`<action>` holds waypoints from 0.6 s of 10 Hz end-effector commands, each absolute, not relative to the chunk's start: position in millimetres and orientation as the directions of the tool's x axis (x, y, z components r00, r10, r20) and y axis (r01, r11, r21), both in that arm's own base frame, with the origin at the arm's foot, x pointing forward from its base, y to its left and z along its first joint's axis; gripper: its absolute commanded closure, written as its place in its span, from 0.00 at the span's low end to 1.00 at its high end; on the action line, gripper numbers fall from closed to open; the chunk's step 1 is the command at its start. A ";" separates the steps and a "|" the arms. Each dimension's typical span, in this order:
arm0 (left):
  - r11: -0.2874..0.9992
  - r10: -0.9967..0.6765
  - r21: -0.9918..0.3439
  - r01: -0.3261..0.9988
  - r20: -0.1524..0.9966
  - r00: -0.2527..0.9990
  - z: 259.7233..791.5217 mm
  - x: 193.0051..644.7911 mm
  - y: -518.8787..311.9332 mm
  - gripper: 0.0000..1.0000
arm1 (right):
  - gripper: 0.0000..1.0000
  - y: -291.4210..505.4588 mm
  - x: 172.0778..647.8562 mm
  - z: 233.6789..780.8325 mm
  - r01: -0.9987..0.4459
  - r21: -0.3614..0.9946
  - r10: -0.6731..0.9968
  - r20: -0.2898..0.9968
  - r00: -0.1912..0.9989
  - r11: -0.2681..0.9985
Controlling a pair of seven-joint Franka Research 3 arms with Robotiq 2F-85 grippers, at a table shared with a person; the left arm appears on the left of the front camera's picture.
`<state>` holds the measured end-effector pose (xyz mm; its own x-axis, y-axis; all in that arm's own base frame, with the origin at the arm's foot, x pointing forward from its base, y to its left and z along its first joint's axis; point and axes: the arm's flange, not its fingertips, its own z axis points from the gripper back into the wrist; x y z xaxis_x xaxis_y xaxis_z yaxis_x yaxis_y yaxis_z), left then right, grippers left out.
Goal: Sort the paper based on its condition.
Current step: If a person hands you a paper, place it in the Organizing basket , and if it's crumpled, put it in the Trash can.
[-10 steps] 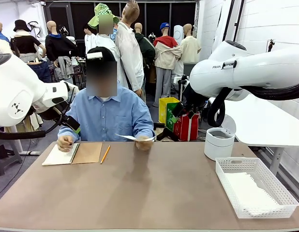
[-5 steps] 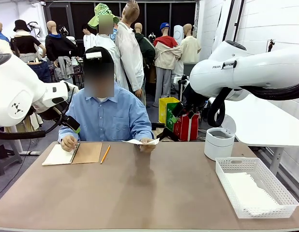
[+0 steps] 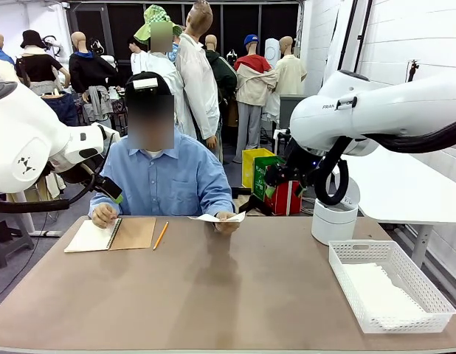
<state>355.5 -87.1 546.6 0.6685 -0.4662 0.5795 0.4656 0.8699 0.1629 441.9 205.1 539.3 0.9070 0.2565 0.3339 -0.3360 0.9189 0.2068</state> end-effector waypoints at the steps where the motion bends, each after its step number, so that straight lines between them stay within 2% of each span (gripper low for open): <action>1: 0.871 -0.464 0.161 0.464 0.581 0.669 547.1 355.8 -85.8 0.00 | 0.00 217.0 449.5 536.3 -0.148 0.313 0.084 0.210 0.974 0.938; 4: 0.871 -0.464 0.161 0.464 0.581 0.669 547.1 355.8 -85.8 0.00 | 0.00 224.9 455.9 511.9 0.013 0.468 -0.062 0.091 0.994 0.884; 5: 0.871 -0.464 0.161 0.464 0.581 0.669 547.1 355.8 -85.8 0.00 | 0.00 227.2 457.9 506.4 0.031 0.483 -0.075 0.072 0.995 0.875; 6: 0.871 -0.464 0.161 0.464 0.581 0.669 547.1 355.8 -85.8 0.00 | 0.00 227.0 458.7 509.2 0.004 0.417 -0.062 0.126 0.990 0.909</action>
<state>355.5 -87.0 546.6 0.6686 -0.4662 0.5794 0.4655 0.8700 0.1628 457.3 222.8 506.0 0.9956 -0.0435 0.0825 0.0020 0.8944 0.4473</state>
